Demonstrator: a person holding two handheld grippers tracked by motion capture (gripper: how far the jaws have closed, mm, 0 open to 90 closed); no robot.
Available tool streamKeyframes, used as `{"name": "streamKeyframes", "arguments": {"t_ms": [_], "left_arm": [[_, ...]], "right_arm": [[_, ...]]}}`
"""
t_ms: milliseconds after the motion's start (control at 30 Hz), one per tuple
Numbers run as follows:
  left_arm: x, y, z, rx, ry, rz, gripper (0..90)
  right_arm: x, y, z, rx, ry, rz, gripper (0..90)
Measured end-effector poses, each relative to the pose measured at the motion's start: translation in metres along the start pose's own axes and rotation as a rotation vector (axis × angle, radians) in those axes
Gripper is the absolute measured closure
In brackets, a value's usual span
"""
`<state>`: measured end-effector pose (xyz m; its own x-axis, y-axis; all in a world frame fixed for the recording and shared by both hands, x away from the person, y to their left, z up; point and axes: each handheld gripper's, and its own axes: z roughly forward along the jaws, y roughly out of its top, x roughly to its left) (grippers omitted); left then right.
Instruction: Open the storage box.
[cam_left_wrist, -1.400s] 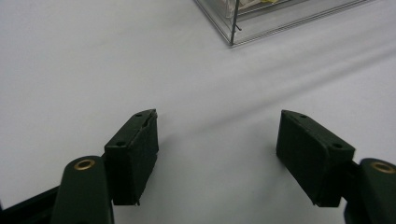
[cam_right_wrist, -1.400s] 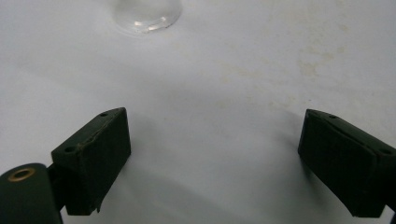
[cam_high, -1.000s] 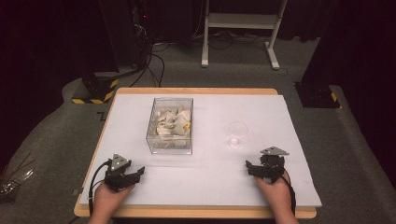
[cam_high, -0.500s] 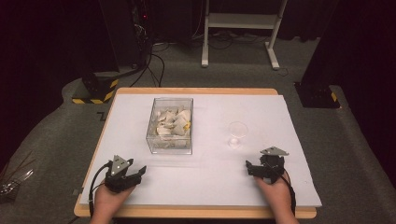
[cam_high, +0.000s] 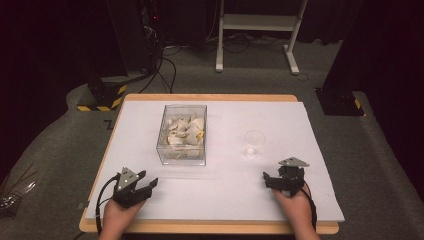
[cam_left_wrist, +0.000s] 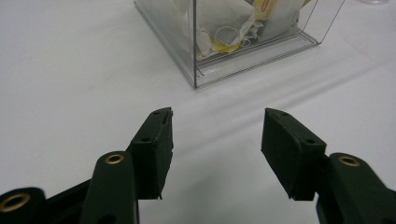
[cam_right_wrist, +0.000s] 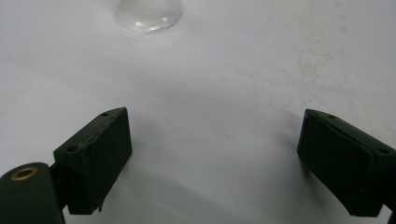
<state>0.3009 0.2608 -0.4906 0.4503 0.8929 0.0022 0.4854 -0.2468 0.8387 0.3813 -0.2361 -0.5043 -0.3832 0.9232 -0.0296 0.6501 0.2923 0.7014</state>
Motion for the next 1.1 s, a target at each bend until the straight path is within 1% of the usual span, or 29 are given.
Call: {"name": "streamKeyframes", "arguments": {"t_ms": [33, 100, 267, 367, 433, 600, 667, 700, 767, 800, 900, 1000, 1100], "left_arm": [[-0.001, 0.0, 0.0, -0.005, -0.006, 0.006, 44.4], [-0.003, 0.001, -0.001, -0.015, -0.023, 0.002, 45.2], [-0.006, 0.0, 0.001, -0.016, -0.034, 0.004, 46.9], [-0.007, 0.0, 0.002, -0.015, -0.042, -0.011, 47.2], [-0.007, 0.0, 0.001, -0.028, -0.039, -0.014, 47.1], [-0.007, 0.001, 0.001, -0.039, -0.056, -0.022, 46.8], [-0.008, 0.0, 0.001, -0.042, -0.057, -0.019, 46.7], [-0.009, 0.0, 0.001, -0.043, -0.056, -0.01, 46.4], [-0.01, 0.0, 0.001, -0.045, -0.046, -0.002, 46.2], [-0.01, 0.0, 0.001, -0.047, -0.041, -0.002, 45.9], [-0.009, 0.001, 0.0, -0.054, -0.047, -0.019, 46.6], [-0.01, 0.002, -0.001, -0.064, -0.052, -0.002, 46.5], [-0.011, 0.004, -0.002, -0.075, -0.051, -0.005, 46.1]], "right_arm": [[0.0, 0.0, 0.0, 0.0, 0.0, 0.0, 9.7], [0.0, 0.0, 0.0, 0.0, 0.0, -0.001, 9.8], [0.0, 0.0, 0.0, 0.0, 0.001, -0.002, 9.8], [0.0, 0.0, 0.0, 0.0, 0.001, 0.0, 9.8], [0.0, 0.0, 0.0, 0.001, 0.001, 0.003, 9.8], [0.0, 0.0, 0.0, 0.001, 0.001, 0.003, 9.8], [0.0, 0.0, 0.0, 0.001, 0.001, 0.003, 9.8], [0.0, 0.0, 0.0, 0.001, 0.001, 0.002, 9.8], [0.0, 0.0, 0.0, 0.0, 0.001, 0.0, 9.8], [0.0, 0.0, 0.0, 0.001, 0.001, 0.002, 9.8], [0.0, 0.0, 0.0, 0.001, 0.002, 0.003, 9.8], [0.0, 0.0, 0.0, 0.001, 0.001, 0.003, 9.8], [0.0, 0.0, 0.0, 0.001, 0.001, 0.002, 9.8]]}}
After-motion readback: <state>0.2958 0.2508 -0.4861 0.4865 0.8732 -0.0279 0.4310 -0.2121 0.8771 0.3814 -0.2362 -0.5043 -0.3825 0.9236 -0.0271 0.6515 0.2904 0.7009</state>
